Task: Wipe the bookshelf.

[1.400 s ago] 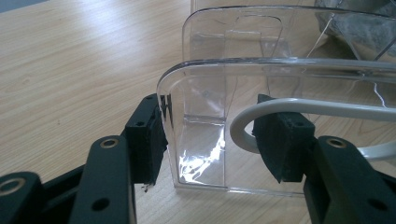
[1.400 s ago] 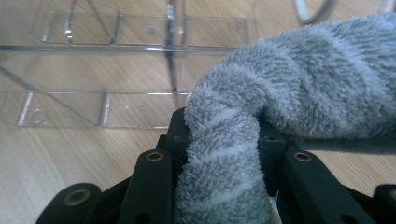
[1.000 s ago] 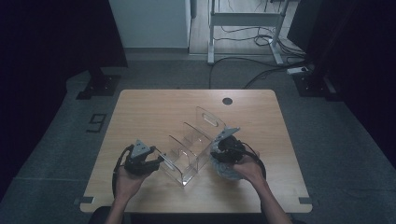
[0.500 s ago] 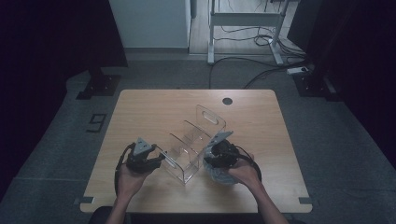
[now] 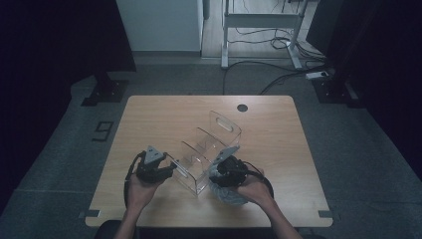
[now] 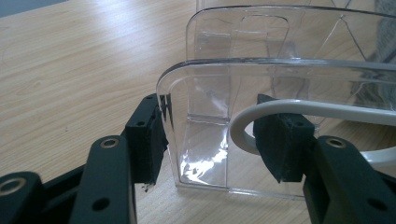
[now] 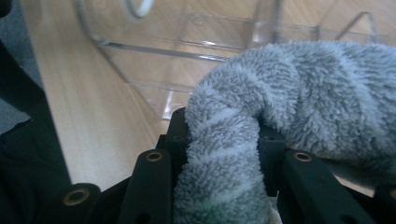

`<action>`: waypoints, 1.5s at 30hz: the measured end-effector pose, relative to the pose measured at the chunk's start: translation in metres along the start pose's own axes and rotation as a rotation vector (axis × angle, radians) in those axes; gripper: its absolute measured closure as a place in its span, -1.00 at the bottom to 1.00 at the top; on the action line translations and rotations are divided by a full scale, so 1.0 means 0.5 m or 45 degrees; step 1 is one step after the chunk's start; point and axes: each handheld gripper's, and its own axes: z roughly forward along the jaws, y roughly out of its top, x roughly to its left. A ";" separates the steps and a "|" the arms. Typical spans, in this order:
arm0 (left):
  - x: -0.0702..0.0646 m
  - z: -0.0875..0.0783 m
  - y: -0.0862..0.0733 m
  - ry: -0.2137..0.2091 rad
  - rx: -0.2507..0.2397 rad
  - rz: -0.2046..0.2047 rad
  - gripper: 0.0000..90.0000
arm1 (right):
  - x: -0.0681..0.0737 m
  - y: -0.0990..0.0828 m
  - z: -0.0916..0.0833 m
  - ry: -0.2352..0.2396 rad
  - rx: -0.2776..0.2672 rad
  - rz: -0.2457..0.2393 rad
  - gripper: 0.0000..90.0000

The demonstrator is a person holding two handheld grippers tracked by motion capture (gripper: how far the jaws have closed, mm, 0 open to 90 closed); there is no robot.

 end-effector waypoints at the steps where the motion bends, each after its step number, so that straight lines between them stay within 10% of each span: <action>1: 0.000 0.000 0.000 0.001 0.001 0.000 0.01 | 0.005 0.001 0.001 0.009 0.001 -0.006 0.46; 24: -0.004 0.000 0.000 0.017 0.004 -0.010 0.01 | 0.093 0.021 0.025 0.162 0.052 -0.140 0.47; 30: 0.002 0.001 0.000 0.008 -0.014 -0.004 0.00 | 0.072 0.011 0.013 0.174 0.043 -0.091 0.50; 45: 0.014 0.004 -0.002 -0.016 -0.025 0.004 0.00 | -0.050 -0.049 -0.047 -0.057 -0.004 0.129 0.48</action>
